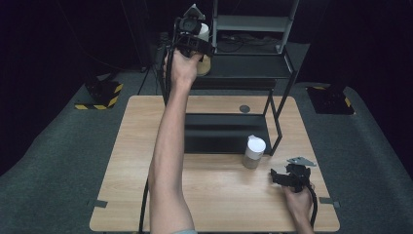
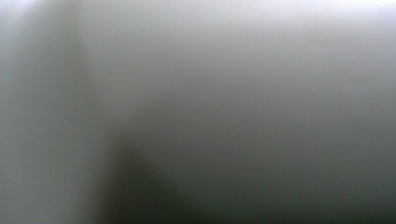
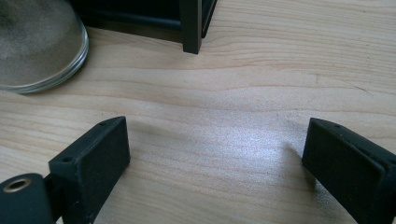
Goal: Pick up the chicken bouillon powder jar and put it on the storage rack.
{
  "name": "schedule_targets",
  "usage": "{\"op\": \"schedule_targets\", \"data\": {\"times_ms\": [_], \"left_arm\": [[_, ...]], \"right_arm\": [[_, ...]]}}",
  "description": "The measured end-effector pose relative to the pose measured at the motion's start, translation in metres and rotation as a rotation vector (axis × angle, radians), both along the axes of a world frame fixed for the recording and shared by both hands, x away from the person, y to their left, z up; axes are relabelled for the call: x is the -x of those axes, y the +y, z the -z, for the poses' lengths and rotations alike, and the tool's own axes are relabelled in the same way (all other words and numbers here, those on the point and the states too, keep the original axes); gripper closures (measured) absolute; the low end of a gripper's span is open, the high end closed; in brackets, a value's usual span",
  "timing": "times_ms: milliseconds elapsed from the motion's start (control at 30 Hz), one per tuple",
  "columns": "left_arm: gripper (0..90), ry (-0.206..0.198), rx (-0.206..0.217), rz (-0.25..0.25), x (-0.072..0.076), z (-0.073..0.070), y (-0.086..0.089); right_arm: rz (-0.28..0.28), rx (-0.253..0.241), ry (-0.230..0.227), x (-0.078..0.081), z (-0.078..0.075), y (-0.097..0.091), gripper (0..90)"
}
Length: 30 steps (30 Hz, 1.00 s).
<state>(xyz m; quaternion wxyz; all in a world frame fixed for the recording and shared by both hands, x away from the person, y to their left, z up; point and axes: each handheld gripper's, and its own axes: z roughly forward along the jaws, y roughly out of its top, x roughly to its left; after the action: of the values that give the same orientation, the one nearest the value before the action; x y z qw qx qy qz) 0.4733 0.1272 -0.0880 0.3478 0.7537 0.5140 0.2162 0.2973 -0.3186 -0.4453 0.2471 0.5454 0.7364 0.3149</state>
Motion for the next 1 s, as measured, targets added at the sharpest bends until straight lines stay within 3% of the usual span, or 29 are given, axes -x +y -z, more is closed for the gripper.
{"op": "schedule_targets", "data": {"times_ms": [300, 367, 600, 1000], "left_arm": [[29.8, -0.002, 0.008, 0.011, 0.0, 0.002, 0.003], [22.4, -0.008, 0.0, 0.012, 0.001, 0.001, 0.003], [3.9, -0.062, -0.006, -0.012, 0.02, -0.001, 0.009], [2.1, -0.095, -0.029, 0.023, 0.053, 0.002, 0.023]], "right_arm": [[0.0, 0.0, 0.0, 0.0, 0.0, 0.0, 6.7], [0.0, 0.0, 0.0, 0.0, 0.0, 0.0, 6.7], [0.0, 0.0, 0.0, 0.0, 0.0, 0.0, 6.7], [0.001, 0.0, 0.001, 0.0, 0.0, 0.0, 6.7]]}}
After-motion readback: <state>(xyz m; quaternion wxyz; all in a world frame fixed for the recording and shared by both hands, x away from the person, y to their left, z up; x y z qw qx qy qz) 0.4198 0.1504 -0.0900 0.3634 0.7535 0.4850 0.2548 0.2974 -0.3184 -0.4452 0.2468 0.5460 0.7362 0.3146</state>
